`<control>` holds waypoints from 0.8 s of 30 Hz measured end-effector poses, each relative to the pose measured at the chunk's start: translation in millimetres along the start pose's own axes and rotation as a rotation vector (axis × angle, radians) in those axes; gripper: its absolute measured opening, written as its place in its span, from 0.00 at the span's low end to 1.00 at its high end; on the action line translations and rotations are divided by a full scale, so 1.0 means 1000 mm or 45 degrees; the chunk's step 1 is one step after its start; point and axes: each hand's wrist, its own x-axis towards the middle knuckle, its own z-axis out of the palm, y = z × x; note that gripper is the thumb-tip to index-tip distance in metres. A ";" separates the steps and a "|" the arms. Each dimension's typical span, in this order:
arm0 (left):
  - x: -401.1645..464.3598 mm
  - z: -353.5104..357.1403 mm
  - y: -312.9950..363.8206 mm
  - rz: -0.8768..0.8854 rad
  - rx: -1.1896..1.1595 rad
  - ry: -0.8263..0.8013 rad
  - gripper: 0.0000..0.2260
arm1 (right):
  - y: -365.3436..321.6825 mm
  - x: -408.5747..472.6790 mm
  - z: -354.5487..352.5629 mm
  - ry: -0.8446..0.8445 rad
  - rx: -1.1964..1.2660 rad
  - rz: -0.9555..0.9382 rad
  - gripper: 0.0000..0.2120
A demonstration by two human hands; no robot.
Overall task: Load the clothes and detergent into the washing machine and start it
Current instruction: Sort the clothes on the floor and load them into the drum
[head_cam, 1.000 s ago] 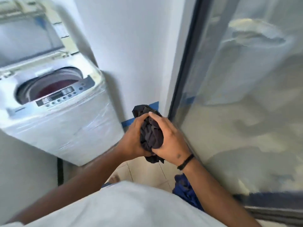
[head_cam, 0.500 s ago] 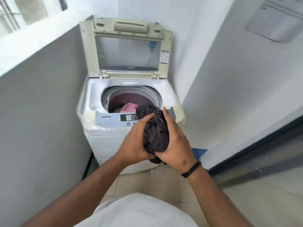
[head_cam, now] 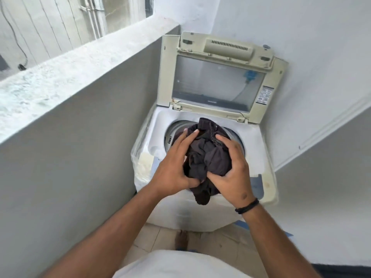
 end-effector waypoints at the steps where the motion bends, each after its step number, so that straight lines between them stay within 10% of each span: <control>1: 0.009 -0.001 -0.009 -0.063 -0.044 0.011 0.56 | 0.006 0.010 0.003 0.006 0.035 0.001 0.37; 11: 0.119 0.025 -0.091 -0.535 -0.538 -0.328 0.57 | 0.102 0.110 0.011 0.237 0.575 0.318 0.35; 16: 0.147 0.072 -0.136 -0.851 -0.052 -0.500 0.13 | 0.196 0.115 0.033 -0.009 0.424 0.564 0.31; 24: 0.159 0.111 -0.221 -1.258 -0.005 -0.128 0.07 | 0.301 0.098 0.062 -0.629 -0.083 0.884 0.26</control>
